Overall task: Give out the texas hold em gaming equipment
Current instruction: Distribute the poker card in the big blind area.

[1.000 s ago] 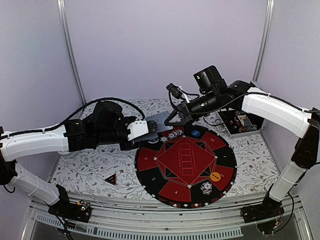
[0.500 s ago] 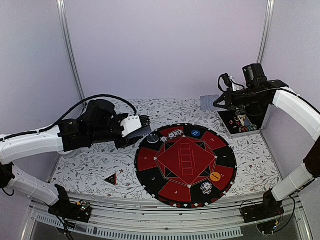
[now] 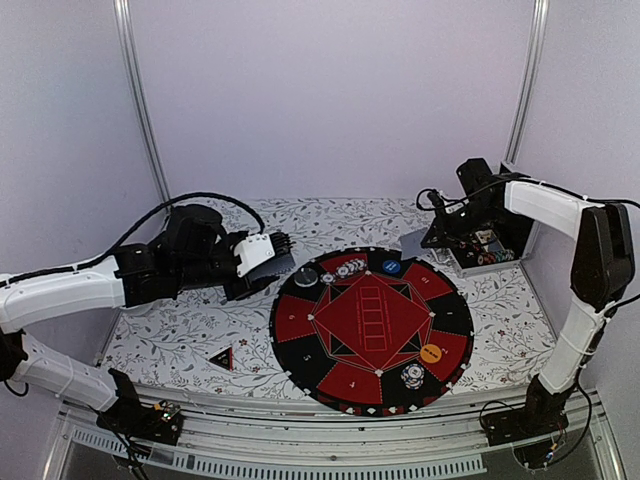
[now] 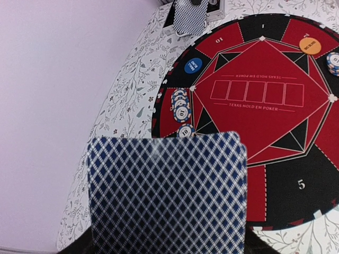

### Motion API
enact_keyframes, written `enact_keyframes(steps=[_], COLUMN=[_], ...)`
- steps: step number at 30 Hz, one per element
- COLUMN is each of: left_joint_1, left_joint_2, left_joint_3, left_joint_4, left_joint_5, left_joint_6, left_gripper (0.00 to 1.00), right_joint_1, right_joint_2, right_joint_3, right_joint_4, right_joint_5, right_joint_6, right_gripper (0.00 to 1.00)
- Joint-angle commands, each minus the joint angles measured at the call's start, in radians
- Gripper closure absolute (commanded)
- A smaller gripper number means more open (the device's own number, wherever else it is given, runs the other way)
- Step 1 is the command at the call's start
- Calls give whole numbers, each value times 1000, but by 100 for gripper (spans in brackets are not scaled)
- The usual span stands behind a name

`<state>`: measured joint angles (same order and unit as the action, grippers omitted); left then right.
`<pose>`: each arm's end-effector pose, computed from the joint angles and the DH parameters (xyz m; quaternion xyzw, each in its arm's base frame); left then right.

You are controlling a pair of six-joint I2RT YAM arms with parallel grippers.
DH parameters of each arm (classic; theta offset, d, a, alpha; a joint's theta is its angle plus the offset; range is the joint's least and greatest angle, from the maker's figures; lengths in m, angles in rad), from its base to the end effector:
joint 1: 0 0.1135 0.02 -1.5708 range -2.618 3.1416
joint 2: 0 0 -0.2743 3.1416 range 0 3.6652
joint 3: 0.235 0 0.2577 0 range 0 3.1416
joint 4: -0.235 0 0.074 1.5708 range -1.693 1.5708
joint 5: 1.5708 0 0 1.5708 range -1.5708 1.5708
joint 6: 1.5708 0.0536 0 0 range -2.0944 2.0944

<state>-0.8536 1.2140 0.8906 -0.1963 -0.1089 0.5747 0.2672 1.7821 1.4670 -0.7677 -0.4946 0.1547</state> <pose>0.1959 -0.2158 0.2846 0.5451 0.6706 -0.0230 0.5026 0.3706 0.1278 0.2540 -0.1119 0.9360 0.2813 0.1793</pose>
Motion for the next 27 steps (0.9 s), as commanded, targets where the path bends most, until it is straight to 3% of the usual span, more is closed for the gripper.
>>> enact_keyframes(steps=[1,8,13,20,27], left_joint_1=[19,22,24,24,25], left_joint_2=[-31,-58,-79,-79,-68], left_joint_3=[-15,-22,-28,-27,-28], left_joint_4=[46,48,53,52,51], left_joint_5=[28,41,51,58,58], left_joint_6=[-19,-22,-24,-24,-23], left_gripper=[38,38,38,37,37], right_joint_1=[-1,2,18,47,47], right_joint_2=[38,83,77,82,212], right_joint_3=[70,125,145,145,234], right_joint_4=[-41,-96,-132,-122,-68], right_joint_5=[21,13,98,21,-106], right_joint_6=[-33,-45,-32,-42,-34], right_gripper=[98,98,98,98,98])
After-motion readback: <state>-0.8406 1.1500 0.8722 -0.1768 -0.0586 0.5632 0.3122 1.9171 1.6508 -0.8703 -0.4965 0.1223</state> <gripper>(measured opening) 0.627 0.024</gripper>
